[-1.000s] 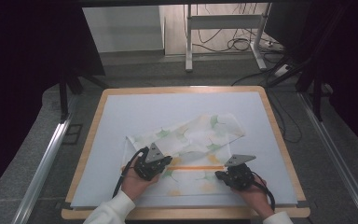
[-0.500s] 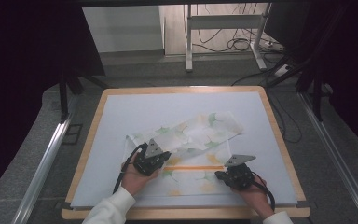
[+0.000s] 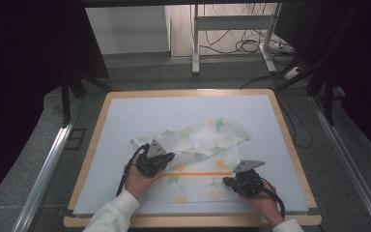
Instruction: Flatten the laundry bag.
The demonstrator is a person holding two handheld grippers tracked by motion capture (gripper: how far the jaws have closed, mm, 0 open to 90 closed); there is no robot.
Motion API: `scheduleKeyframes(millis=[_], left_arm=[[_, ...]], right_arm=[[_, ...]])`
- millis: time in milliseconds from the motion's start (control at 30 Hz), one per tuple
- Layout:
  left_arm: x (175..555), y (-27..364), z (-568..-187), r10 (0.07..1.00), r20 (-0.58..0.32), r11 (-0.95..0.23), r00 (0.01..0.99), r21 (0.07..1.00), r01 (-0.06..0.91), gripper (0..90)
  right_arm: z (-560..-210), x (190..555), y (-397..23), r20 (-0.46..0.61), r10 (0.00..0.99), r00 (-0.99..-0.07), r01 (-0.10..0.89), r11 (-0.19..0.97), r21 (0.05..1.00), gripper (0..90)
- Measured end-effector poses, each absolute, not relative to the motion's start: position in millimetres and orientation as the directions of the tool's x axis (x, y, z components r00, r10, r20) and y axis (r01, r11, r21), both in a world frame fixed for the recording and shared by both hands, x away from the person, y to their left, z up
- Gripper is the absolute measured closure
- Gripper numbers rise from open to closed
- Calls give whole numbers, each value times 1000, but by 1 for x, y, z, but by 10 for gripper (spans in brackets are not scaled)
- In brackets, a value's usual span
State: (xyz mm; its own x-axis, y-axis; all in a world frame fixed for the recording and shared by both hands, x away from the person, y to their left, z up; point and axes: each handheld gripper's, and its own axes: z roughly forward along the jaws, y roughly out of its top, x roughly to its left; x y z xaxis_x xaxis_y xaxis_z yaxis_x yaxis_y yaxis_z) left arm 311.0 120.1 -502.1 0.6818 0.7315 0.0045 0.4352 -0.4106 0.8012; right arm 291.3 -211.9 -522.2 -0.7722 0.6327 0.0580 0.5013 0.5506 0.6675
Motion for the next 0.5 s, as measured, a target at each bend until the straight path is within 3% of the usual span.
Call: scheduleKeyframes(millis=[500], left_arm=[[326, 131, -502, 758, -7, -382, 652, 806, 452, 895]], right_arm=[[-522, 291, -212, 58, 632, -773, 501, 551, 667, 892]])
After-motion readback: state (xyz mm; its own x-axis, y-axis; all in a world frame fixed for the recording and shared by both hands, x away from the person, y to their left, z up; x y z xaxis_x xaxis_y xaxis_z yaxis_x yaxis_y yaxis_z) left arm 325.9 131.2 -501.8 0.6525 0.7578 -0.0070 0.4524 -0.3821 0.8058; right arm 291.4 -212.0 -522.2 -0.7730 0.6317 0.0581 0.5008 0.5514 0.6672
